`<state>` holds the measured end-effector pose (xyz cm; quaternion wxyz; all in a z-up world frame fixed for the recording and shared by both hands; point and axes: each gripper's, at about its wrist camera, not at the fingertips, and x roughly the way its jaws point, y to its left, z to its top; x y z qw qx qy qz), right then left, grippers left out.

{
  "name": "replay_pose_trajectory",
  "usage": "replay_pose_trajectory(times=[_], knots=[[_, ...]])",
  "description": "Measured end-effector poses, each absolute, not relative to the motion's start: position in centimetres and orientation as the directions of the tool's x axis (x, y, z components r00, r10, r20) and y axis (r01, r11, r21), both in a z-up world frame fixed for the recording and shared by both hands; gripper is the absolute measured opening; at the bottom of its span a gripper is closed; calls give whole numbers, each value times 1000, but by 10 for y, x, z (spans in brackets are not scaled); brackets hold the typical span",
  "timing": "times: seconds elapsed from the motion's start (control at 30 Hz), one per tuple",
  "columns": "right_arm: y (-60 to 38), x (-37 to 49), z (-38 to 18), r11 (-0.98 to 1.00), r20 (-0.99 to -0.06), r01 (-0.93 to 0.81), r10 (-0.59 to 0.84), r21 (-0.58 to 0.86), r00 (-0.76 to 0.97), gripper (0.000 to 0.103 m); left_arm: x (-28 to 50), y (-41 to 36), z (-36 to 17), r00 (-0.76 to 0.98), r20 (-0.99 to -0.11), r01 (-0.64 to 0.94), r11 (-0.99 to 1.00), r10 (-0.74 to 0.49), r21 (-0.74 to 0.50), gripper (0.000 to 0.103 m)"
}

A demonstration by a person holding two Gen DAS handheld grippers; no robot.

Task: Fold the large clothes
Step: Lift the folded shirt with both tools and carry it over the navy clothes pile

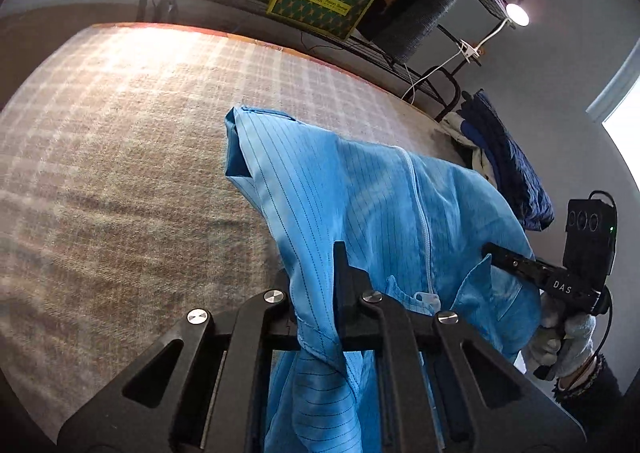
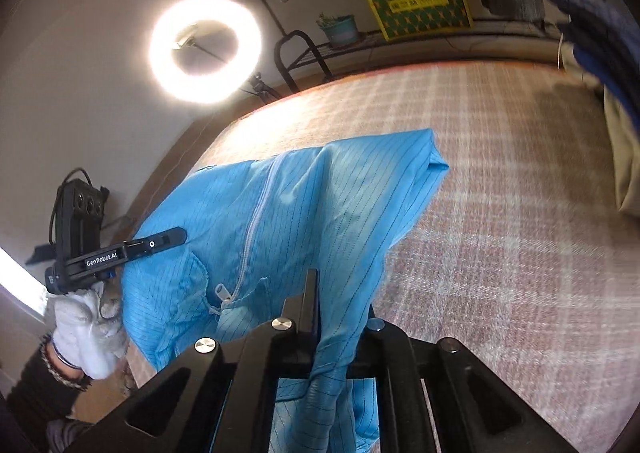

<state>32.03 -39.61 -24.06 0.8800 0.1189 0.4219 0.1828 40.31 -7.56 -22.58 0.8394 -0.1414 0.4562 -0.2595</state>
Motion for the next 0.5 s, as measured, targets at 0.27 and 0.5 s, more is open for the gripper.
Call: replay_pose_trajectory(times=[0.27, 0.5], knots=[[-406, 261, -206, 927, -690, -273, 373, 256, 620, 4, 354, -93, -184, 491, -666, 387, 826, -561, -409, 5], [-429, 229, -174, 941, -666, -267, 336, 207, 666, 4, 322, -123, -143, 512, -622, 482, 798, -592, -362, 5]])
